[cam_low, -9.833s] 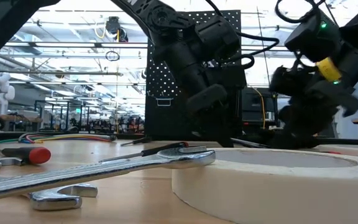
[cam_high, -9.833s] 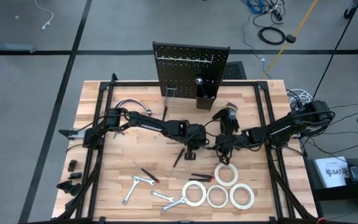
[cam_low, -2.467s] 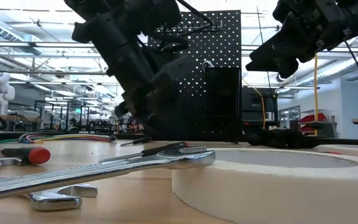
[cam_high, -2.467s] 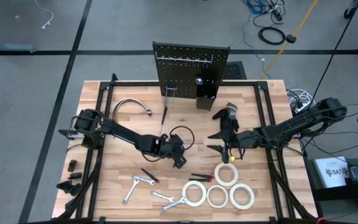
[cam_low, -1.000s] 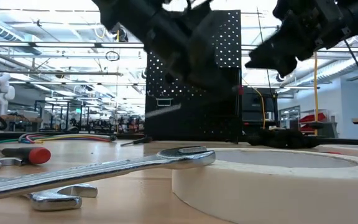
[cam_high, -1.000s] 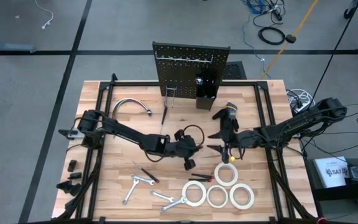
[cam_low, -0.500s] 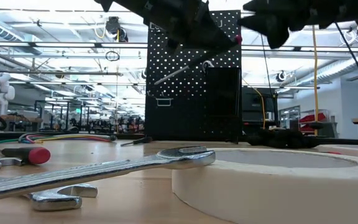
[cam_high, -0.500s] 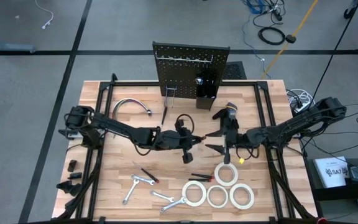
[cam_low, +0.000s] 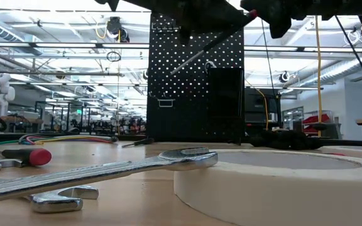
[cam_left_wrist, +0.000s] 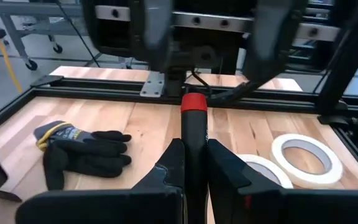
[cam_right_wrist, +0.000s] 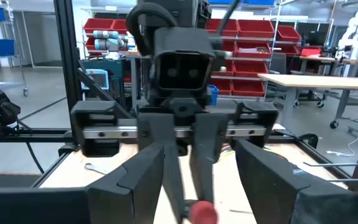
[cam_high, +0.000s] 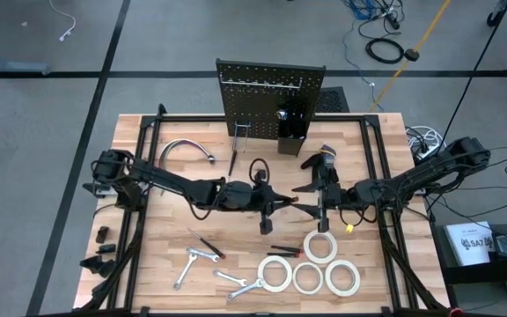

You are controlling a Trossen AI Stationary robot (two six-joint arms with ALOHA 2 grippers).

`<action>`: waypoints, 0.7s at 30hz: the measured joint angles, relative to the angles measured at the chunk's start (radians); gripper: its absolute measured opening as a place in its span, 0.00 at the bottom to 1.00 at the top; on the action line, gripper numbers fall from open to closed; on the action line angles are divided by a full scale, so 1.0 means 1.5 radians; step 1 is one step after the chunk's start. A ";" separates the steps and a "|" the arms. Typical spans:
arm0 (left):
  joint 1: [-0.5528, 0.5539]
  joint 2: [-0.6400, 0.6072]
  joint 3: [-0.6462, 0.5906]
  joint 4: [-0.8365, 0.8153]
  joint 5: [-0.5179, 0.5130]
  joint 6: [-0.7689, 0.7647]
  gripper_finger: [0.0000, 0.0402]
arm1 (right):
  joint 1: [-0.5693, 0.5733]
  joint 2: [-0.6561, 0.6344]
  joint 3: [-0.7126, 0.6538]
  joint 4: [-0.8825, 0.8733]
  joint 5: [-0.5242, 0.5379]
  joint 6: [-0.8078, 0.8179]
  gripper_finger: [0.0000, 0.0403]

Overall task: Hang tools onto peg board
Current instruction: Put the black nut driver into the black bin on the peg board

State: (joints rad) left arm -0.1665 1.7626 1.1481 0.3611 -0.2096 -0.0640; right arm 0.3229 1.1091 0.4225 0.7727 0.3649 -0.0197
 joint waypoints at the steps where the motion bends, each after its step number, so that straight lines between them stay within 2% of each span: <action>1: 0.000 0.000 0.000 0.000 0.000 0.000 0.07 | 0.000 0.000 0.000 -0.002 0.000 0.004 0.48; 9: 0.005 0.000 0.000 0.052 0.036 0.015 0.07 | 0.000 0.000 0.000 -0.004 -0.001 0.005 0.48; 21: 0.014 0.000 0.000 0.085 0.045 0.030 0.07 | 0.000 0.000 0.000 0.002 0.000 0.000 0.47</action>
State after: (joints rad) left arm -0.1450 1.7626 1.1481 0.4889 -0.1417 -0.0189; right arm 0.3229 1.1091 0.4225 0.7757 0.3645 -0.0193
